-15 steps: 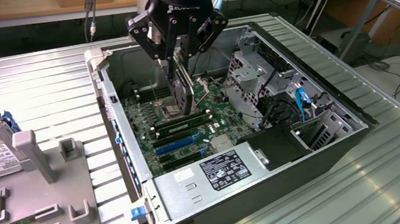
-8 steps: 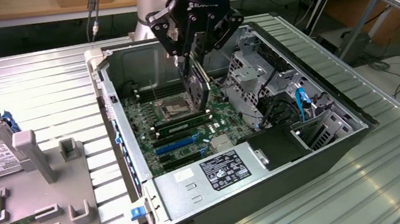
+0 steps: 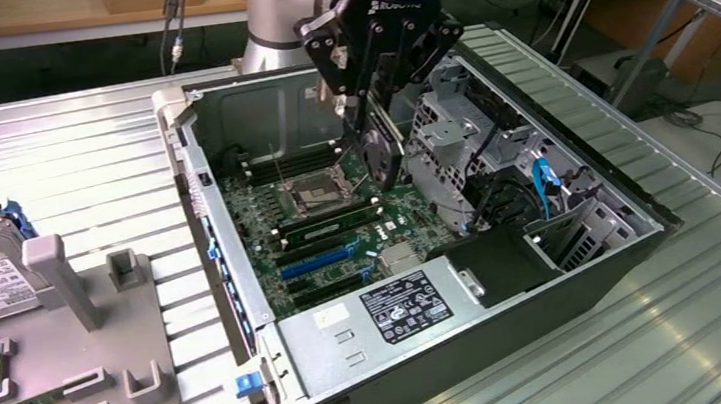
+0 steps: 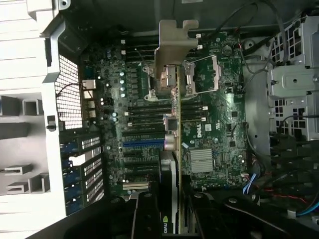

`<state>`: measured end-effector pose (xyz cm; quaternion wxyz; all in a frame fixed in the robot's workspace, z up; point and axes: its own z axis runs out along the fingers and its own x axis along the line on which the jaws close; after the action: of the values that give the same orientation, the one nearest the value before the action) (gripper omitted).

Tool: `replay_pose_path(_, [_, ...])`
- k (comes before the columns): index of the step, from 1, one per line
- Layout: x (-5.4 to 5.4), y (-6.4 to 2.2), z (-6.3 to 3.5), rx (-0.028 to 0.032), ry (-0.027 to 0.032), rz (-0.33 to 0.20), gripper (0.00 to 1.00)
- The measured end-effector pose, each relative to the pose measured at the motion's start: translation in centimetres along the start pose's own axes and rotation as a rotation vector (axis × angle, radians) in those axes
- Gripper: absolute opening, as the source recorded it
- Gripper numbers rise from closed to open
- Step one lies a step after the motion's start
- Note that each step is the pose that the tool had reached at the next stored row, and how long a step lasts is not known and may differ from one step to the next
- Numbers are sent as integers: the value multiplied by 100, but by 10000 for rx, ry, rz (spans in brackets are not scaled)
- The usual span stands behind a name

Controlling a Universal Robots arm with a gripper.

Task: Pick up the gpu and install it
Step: 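Pick up the gpu and move the gpu toward the slot, then insert the gpu into the slot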

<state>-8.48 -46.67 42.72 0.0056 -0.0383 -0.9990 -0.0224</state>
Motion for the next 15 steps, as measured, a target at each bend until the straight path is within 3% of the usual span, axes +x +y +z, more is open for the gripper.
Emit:
replay_pose_path(3, [-130,9,-1,1,16,1,27])
replay_pose_path(15, [-156,11,-2,1,16,2,27])
